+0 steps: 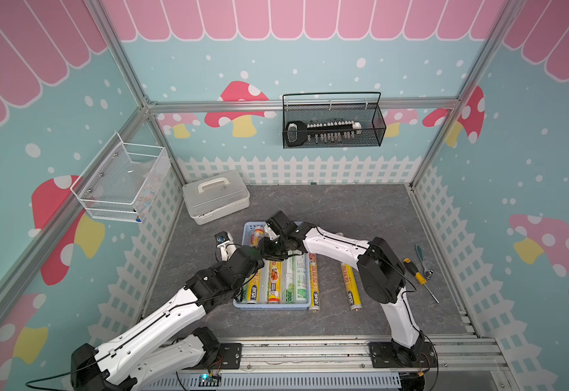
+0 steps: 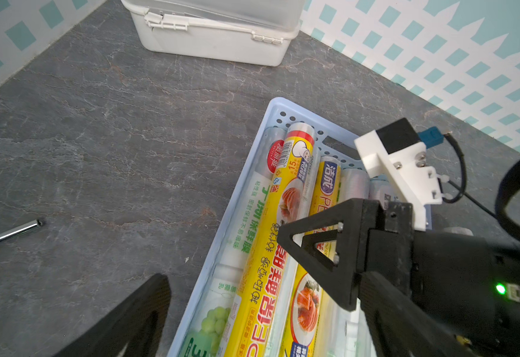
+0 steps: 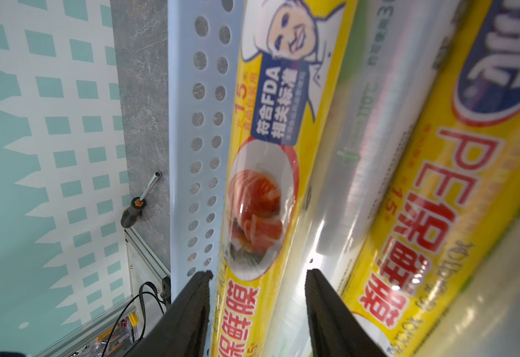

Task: Put the plastic wrap into the basket
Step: Place the plastic wrap in the basket, then pick up the plastic wrap from the center of the board.

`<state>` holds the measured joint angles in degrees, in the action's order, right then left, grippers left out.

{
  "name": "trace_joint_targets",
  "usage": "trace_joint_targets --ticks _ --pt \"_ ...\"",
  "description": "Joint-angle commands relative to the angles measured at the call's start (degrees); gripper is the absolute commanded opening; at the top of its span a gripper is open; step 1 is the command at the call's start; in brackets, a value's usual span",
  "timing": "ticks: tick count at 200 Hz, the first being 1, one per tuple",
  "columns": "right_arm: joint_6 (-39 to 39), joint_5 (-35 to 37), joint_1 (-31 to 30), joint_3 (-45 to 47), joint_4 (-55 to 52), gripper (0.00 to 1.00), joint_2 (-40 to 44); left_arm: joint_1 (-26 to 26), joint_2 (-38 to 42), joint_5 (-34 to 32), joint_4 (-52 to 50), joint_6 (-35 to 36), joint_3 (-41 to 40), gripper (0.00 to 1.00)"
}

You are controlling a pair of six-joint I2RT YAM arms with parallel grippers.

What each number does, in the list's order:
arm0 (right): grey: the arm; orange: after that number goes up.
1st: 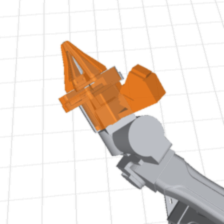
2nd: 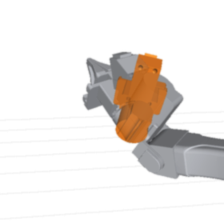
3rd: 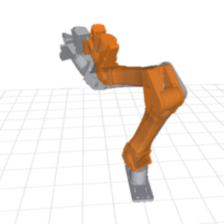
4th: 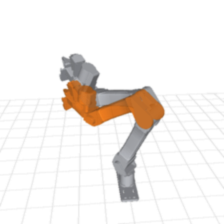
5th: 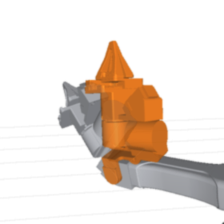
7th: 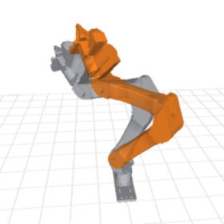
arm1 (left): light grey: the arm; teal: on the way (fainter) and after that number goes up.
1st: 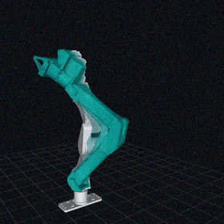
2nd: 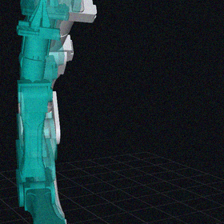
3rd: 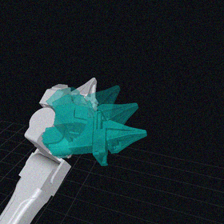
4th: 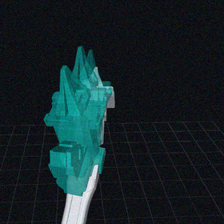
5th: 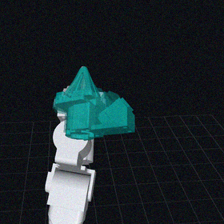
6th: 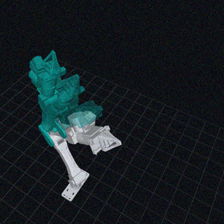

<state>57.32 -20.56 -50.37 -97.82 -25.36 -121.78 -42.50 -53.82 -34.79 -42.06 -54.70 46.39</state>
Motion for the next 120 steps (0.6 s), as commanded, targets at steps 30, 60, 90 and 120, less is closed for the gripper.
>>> trace_joint_targets --ticks 30,60,90,120 --pt "-7.7 12.9 1.0 8.5 -2.1 0.53 15.9 0.3 -2.3 4.1 4.1 2.2 3.2 0.99" --pt "-9.5 19.2 4.4 16.9 -2.1 0.53 24.5 0.3 -5.8 8.2 8.5 4.6 4.4 0.99" --pt "-11.1 20.7 9.7 25.3 -2.8 0.53 31.7 0.1 -11.8 14.1 11.5 7.5 7.8 0.99" --pt "-14.2 18.0 16.1 33.0 -3.5 0.56 37.4 -1.2 -18.2 18.7 13.0 10.3 12.3 0.99"
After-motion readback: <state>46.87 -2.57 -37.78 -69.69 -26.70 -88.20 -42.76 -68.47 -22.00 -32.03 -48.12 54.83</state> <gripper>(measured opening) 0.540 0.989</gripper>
